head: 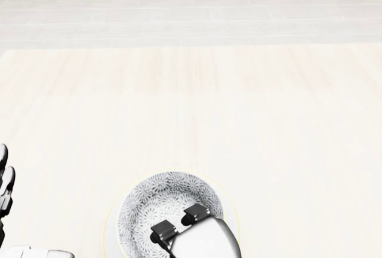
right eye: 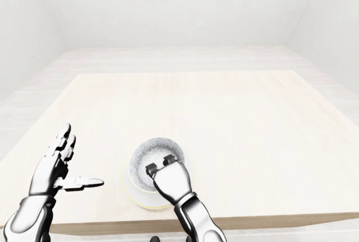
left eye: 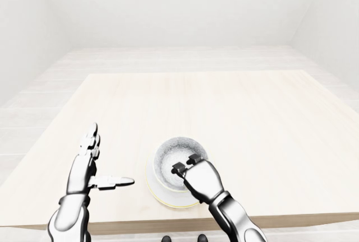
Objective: Put the bowl on the plate.
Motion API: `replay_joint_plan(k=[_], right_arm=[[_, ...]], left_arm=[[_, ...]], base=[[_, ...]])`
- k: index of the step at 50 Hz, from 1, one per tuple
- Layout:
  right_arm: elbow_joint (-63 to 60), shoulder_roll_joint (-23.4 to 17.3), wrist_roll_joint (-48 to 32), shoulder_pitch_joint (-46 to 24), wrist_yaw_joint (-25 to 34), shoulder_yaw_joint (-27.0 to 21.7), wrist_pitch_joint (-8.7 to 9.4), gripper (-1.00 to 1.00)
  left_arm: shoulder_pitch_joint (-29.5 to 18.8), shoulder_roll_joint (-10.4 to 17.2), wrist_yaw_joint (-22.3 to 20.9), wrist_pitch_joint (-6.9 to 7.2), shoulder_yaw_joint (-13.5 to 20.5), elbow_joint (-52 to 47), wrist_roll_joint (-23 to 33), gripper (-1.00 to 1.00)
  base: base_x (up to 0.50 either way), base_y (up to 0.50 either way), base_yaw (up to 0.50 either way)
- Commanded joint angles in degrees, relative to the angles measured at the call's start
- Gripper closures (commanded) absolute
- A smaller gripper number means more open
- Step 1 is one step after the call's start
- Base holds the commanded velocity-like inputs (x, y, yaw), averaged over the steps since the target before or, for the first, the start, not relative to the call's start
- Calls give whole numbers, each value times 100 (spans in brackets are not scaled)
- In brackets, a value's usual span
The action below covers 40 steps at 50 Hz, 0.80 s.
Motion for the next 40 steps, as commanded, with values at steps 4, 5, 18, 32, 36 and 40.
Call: replay_joint_plan(k=[4, 5, 18, 32, 36, 40], right_arm=[[-203, -65, -4, 133, 83, 1, 0, -17], [-242, -72, 3, 142, 101, -9, 0, -16], [-707, -165, -9, 303, 354, -4, 0, -18], [-1337, -206, -8, 394, 775, 25, 0, -16], [-1447, -218, -2, 415, 856, 24, 0, -15], [-1628, -266, -17, 496, 902, 6, 0, -16]], left_arm=[[-43, 34, 23, 0, -34, -3, -8, -100], [-39, 40, 24, 0, -40, 12, 7, -100], [-42, 34, 40, -9, -72, 74, 3, -100], [-10, 37, 63, -87, -111, 144, 31, -100], [-34, 40, 78, -97, -120, 174, 37, -100], [-52, 36, 89, -98, -153, 200, 34, -100]], base=[[0, 0, 0], [0, 0, 0], [0, 0, 0], [0, 0, 0], [0, 0, 0], [0, 0, 0]])
